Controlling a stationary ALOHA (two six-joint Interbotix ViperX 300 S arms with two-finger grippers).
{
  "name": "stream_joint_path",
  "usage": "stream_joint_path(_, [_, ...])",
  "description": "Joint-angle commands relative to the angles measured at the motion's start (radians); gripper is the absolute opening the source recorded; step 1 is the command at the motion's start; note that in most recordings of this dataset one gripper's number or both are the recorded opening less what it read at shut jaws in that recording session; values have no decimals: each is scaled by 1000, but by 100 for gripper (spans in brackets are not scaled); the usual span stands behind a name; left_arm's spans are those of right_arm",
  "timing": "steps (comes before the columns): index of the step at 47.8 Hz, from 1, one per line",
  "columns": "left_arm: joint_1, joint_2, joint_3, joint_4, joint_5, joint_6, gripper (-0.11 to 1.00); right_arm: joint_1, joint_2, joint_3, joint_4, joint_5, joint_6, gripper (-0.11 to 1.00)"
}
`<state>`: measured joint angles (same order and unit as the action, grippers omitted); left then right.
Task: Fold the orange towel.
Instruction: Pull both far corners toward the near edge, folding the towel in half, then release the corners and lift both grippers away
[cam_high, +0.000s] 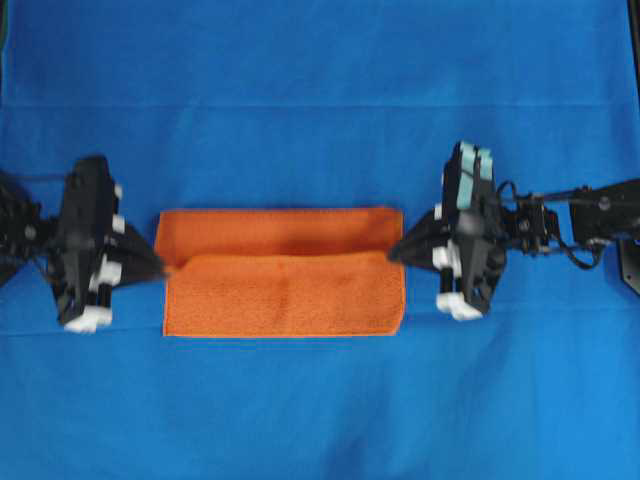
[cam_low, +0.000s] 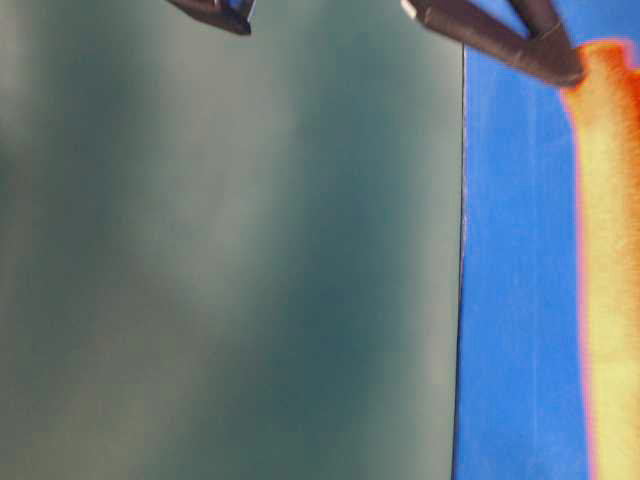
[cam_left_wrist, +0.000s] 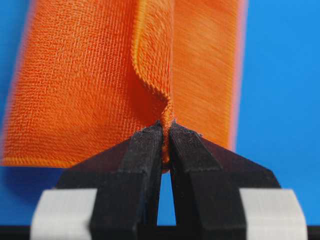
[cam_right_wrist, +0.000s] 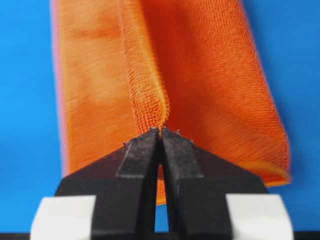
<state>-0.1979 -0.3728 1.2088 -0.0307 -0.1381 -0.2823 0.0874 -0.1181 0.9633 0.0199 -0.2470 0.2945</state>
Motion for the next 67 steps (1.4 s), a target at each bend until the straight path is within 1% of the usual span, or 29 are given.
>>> stream_joint_path(1, [-63, 29, -31, 2, -6, -29, 1, 40, -11, -11, 3, 9, 11, 2])
stream_joint_path(7, [-101, 80, -46, 2, -6, -54, 1, 69, 6, -25, 3, 28, 31, 2])
stream_joint_path(18, [-109, 166, -71, 2, -31, -60, 1, 80, 49, -46, 5, 34, 41, 2])
stream_joint_path(34, [-117, 184, -83, -3, -43, -61, 2, 98, 75, -58, 6, 32, 54, 2])
stream_joint_path(36, [-115, 183, -83, -3, -44, -63, 5, 100, 75, -58, 8, 34, 54, 2])
stream_joint_path(38, [-117, 183, -83, -3, -43, -63, 13, 101, 75, -60, 12, 32, 54, 3])
stream_joint_path(39, [-117, 183, -83, -3, -43, -63, 19, 104, 75, -60, 17, 34, 54, 3])
stream_joint_path(40, [-117, 183, -83, -3, -44, -63, 24, 104, 75, -60, 18, 34, 54, 5])
stream_joint_path(41, [-117, 181, -84, -3, -44, -63, 29, 107, 75, -60, 18, 34, 54, 10])
stream_joint_path(46, [-118, 172, -91, -3, -35, -63, 58, 115, 71, -60, 18, 35, 51, 44])
stream_joint_path(48, [-118, 163, -94, -3, -31, -63, 68, 115, 63, -58, 18, 37, 51, 55])
stream_joint_path(50, [-118, 150, -95, -3, -26, -61, 70, 115, 49, -55, 17, 38, 44, 64])
stream_joint_path(51, [-118, 138, -95, -3, -23, -60, 69, 115, 43, -54, 17, 38, 41, 66])
stream_joint_path(52, [-120, 130, -95, -2, -21, -57, 68, 114, 37, -54, 15, 38, 37, 66])
stream_joint_path(56, [-115, 89, -91, 0, -11, -43, 65, 98, 2, -48, 11, 40, 28, 62])
stream_joint_path(58, [-109, 66, -86, 2, -6, -38, 65, 83, -15, -44, 8, 41, 23, 62])
stream_joint_path(64, [-54, 5, -66, 2, 9, -9, 65, 8, -52, -34, 2, 41, 6, 63])
stream_joint_path(67, [-9, -20, -51, 2, 9, 14, 65, -31, -52, -32, 0, 43, -2, 63])
